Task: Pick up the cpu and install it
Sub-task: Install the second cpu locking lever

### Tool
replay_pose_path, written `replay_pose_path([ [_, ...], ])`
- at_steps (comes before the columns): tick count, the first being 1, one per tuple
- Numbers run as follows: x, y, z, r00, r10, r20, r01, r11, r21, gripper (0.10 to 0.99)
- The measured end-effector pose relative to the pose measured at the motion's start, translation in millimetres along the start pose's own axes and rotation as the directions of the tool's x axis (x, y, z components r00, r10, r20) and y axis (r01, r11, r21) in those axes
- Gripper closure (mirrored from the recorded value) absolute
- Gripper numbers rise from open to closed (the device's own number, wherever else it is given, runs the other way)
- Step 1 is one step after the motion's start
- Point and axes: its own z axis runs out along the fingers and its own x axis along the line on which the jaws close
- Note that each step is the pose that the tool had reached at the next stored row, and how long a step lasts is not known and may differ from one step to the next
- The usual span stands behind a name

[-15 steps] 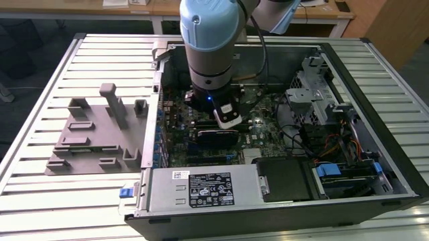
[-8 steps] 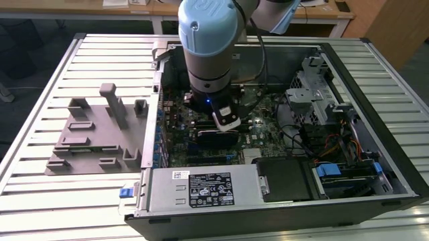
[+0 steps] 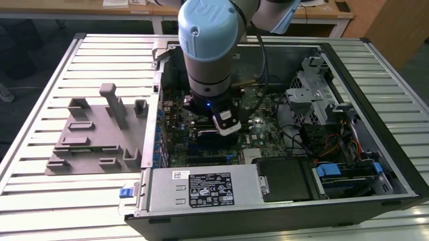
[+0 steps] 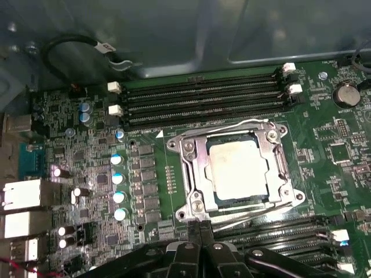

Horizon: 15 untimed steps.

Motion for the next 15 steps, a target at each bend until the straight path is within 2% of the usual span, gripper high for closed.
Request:
replay_pose_path([
  [2,0.5,-0.6,0.3,1.0000,-0.001,-0.0030,0.001,0.9998,-0.018,0.980],
  [4,1.2,-1.0,1.0,1.0000,-0.002,-0.0073,0.001,0.9991,-0.043,0.980],
  [5,1.4,-1.2,1.4,1.0000,-0.002,-0.0087,0.002,0.9987,-0.050,0.980],
  [11,5.6,-3.0,4.8,0.9999,-0.004,-0.0131,0.003,0.9971,-0.076,0.980],
  [15,9.7,-4.3,7.2,0.9999,-0.005,-0.0143,0.003,0.9965,-0.084,0.980],
])
